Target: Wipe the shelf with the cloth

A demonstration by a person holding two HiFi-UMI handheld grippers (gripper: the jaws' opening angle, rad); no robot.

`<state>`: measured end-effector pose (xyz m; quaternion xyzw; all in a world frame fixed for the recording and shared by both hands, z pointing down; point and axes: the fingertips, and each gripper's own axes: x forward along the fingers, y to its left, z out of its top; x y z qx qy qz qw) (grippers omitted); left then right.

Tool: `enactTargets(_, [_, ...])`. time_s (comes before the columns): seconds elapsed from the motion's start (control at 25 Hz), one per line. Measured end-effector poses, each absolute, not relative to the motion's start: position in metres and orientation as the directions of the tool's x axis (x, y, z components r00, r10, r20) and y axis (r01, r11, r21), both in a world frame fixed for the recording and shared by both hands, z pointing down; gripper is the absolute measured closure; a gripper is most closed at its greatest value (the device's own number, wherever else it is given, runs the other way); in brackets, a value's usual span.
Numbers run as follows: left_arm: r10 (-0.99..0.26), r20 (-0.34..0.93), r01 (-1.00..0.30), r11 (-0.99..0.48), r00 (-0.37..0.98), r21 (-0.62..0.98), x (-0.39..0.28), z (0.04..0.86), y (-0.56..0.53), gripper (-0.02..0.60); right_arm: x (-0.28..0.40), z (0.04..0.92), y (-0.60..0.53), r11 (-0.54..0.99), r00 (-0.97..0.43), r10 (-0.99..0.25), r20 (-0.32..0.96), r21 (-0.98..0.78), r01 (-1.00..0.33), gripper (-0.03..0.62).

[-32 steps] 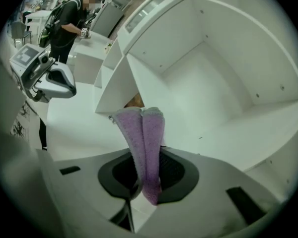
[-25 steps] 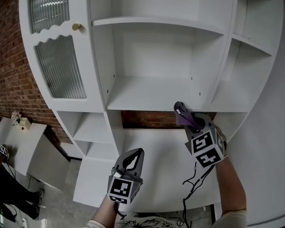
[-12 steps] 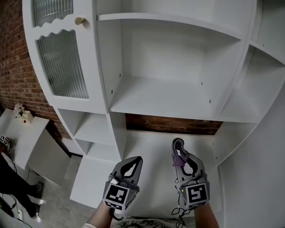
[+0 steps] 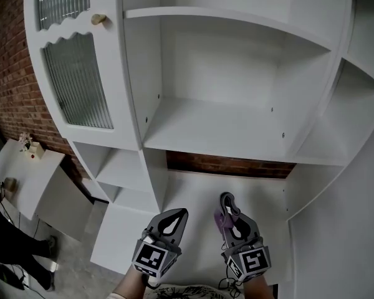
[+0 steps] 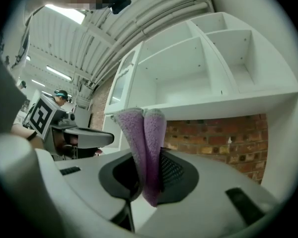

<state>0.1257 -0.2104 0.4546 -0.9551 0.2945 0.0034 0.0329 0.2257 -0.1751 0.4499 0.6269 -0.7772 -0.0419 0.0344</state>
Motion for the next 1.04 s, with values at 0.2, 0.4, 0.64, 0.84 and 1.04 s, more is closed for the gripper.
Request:
enactTargets(0.2, [-0.562, -0.036, -0.563, -0.823, 0.826, -0.079, 0.124, 0.452, -0.221, 0.568, 0.229, 0.454, -0.185, 0.214, -0.214, -0.977, 0.009, 0.104, -0.971, 0.522])
enactTargets(0.4, [-0.566, -0.037, -0.567, -0.82, 0.824, -0.083, 0.123, 0.452, -0.231, 0.568, 0.229, 0.456, -0.195, 0.23, -0.229, -0.973, 0.016, 0.122, -0.966, 0.522])
enactTargets(0.64, [-0.579, -0.029, -0.579, -0.811, 0.815, -0.083, 0.127, 0.454, -0.241, 0.568, 0.228, 0.464, -0.203, 0.258, -0.255, -0.966, 0.042, 0.106, -0.96, 0.522])
enactTargets(0.84, [-0.582, -0.024, -0.583, -0.81, 0.813, -0.064, 0.128, 0.457, -0.248, 0.568, 0.227, 0.467, -0.208, 0.263, -0.258, -0.965, 0.055, 0.109, -0.959, 0.522])
enactTargets(1.04, [-0.583, -0.03, -0.583, -0.809, 0.812, -0.067, 0.13, 0.457, -0.252, 0.568, 0.231, 0.468, -0.214, 0.255, -0.251, -0.966, 0.059, 0.096, -0.962, 0.522])
